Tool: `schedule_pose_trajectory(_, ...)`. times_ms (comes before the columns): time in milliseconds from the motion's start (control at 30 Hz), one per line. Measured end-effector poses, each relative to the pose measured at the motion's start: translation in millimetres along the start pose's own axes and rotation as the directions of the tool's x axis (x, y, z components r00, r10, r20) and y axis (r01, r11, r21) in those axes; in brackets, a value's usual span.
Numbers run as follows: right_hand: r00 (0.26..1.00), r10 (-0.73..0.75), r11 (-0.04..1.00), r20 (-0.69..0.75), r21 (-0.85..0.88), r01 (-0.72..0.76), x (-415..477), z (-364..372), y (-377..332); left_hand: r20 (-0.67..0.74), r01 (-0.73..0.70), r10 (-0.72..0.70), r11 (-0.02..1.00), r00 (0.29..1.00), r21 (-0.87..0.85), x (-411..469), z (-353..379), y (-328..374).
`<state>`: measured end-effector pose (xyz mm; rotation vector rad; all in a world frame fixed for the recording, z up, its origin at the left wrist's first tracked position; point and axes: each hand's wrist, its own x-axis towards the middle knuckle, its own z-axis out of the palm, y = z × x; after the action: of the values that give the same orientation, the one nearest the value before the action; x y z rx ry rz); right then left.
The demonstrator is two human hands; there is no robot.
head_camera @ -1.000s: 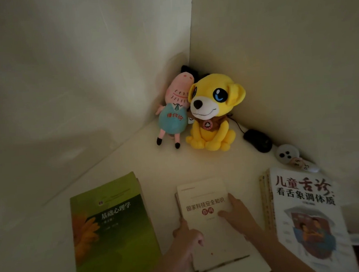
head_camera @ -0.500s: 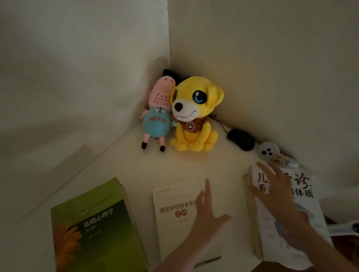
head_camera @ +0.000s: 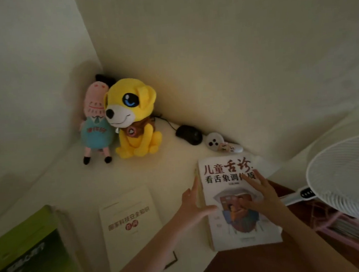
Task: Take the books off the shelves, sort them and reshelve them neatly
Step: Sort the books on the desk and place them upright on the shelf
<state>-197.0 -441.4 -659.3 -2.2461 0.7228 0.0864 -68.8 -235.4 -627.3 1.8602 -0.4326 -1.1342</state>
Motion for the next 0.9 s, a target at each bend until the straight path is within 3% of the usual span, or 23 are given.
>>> schedule_pose_trajectory(100,0.997,0.077,0.991,0.004,0.107,-0.077,1,-5,5,0.023,-0.085,0.086,0.996,0.996,-0.038,12,10,-4)
schedule_pose_trajectory(167,0.987,0.133,0.958,0.09,0.242,-0.152,0,-8,10,0.049,-0.084,0.091,0.988,0.995,-0.131,17,16,-9)
schedule_pose_trajectory(267,0.961,0.145,0.832,0.237,0.496,-0.248,-1,-10,25,0.076,-0.042,0.061,0.97,0.995,-0.238,21,24,-12)
schedule_pose_trajectory(333,0.944,0.13,0.768,0.302,0.572,-0.289,-1,-11,31,0.081,-0.02,0.045,0.959,0.996,-0.281,23,28,-13)
schedule_pose_trajectory(500,0.943,0.087,0.695,0.32,0.659,-0.287,0,-7,36,0.004,-0.034,0.037,0.959,0.999,-0.281,24,34,-17)
schedule_pose_trajectory(633,0.942,0.057,0.702,0.329,0.658,-0.272,-1,-9,36,-0.064,-0.008,-0.013,0.947,0.998,-0.321,20,34,-17)
schedule_pose_trajectory(767,0.938,0.057,0.684,0.343,0.671,-0.287,-1,-11,34,-0.071,0.06,-0.105,0.881,0.992,-0.468,19,31,-18)
schedule_pose_trajectory(900,0.933,0.09,0.632,0.349,0.703,-0.325,-4,-15,30,-0.055,0.103,-0.144,0.879,0.988,-0.465,20,32,-19)
